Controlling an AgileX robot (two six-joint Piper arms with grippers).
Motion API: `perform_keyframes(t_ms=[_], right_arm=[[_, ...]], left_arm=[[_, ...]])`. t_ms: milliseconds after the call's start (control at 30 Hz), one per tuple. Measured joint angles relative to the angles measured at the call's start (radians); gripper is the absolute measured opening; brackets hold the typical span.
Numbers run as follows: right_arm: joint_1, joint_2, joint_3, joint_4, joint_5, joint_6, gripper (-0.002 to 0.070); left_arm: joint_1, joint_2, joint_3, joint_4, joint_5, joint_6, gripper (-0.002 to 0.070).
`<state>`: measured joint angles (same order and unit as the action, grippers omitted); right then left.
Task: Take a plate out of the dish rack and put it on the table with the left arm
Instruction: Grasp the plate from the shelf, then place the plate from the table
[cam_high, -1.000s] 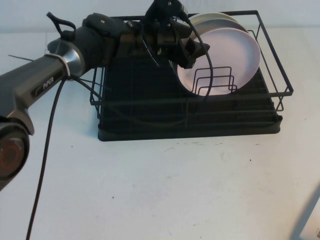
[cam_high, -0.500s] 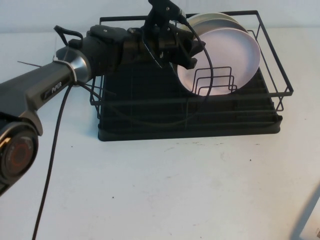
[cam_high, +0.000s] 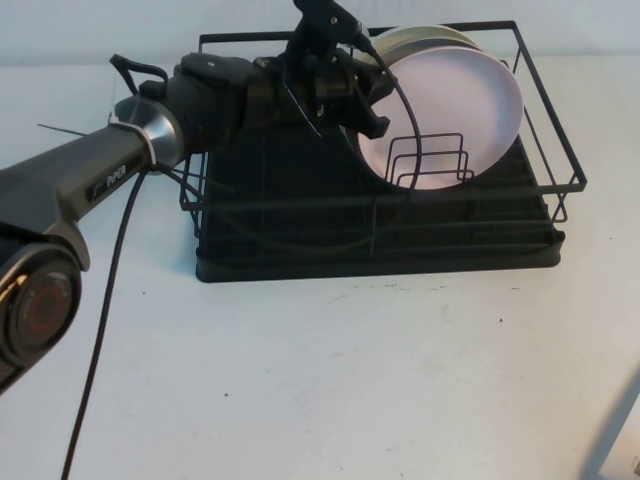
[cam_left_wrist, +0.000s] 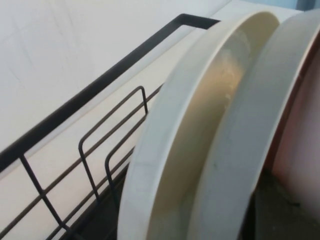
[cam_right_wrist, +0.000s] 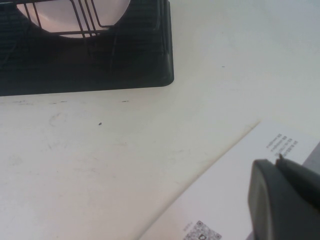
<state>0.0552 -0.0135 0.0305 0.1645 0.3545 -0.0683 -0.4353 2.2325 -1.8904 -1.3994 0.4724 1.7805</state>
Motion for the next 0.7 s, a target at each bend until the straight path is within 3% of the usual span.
perform_keyframes(t_ms=[233,467,700], right_arm=[[0.0,0.0,0.0,0.0,0.0,0.0,-0.0018],[0.0,0.0,0.0,0.0,0.0,0.0,-0.0018],[0.0,0.0,0.0,0.0,0.0,0.0,-0.0018]], left_arm=[[0.0,-0.022,-0.02,0.017,0.02,0.002,0.0044],[0.0,-0.145,-0.021,0.13,0.029,0.002,0.0035],[0.0,-0.291,-0.021,0.188,0.116,-0.099,0.0033]])
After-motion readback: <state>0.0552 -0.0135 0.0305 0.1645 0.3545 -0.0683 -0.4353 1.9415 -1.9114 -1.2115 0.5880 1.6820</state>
